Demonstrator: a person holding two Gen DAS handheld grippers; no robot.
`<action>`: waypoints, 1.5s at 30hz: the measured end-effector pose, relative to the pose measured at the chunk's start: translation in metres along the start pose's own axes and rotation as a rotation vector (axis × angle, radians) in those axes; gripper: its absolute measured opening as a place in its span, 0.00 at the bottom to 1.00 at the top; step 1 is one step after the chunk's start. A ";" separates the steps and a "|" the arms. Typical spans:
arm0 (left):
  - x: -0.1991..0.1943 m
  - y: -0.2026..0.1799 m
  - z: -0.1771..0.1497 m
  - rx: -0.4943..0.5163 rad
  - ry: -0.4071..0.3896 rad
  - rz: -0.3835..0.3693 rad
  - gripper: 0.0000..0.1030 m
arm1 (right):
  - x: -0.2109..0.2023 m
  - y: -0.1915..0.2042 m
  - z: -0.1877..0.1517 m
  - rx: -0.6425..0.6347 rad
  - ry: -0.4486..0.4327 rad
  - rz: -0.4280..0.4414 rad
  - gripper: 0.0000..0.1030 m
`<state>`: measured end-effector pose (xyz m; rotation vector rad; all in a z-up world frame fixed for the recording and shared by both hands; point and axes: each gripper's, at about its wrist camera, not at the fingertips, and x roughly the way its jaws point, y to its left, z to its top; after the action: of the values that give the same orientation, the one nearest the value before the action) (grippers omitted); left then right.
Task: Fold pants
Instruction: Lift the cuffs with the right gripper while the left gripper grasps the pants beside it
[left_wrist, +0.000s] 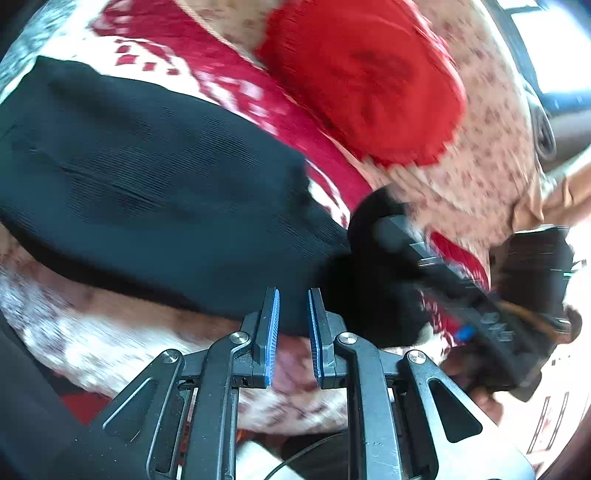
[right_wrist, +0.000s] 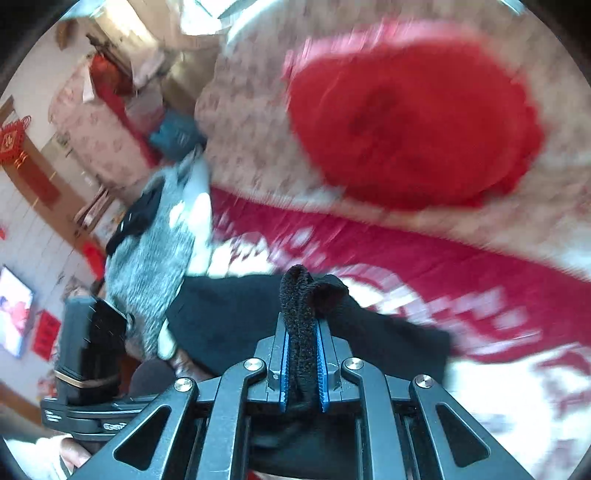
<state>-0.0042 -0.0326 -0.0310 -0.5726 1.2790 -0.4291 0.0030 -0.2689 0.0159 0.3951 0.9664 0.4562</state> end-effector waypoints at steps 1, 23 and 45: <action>0.000 0.007 0.004 -0.011 -0.005 0.009 0.12 | 0.021 -0.004 -0.002 0.043 0.028 0.027 0.17; 0.042 -0.050 0.017 0.294 -0.028 0.128 0.15 | -0.012 -0.037 -0.044 0.038 0.006 -0.184 0.19; 0.018 -0.028 0.012 0.289 -0.123 0.266 0.19 | 0.009 0.008 -0.067 -0.151 0.088 -0.267 0.19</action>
<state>0.0120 -0.0637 -0.0252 -0.1783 1.1310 -0.3431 -0.0511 -0.2494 -0.0205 0.1071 1.0452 0.3025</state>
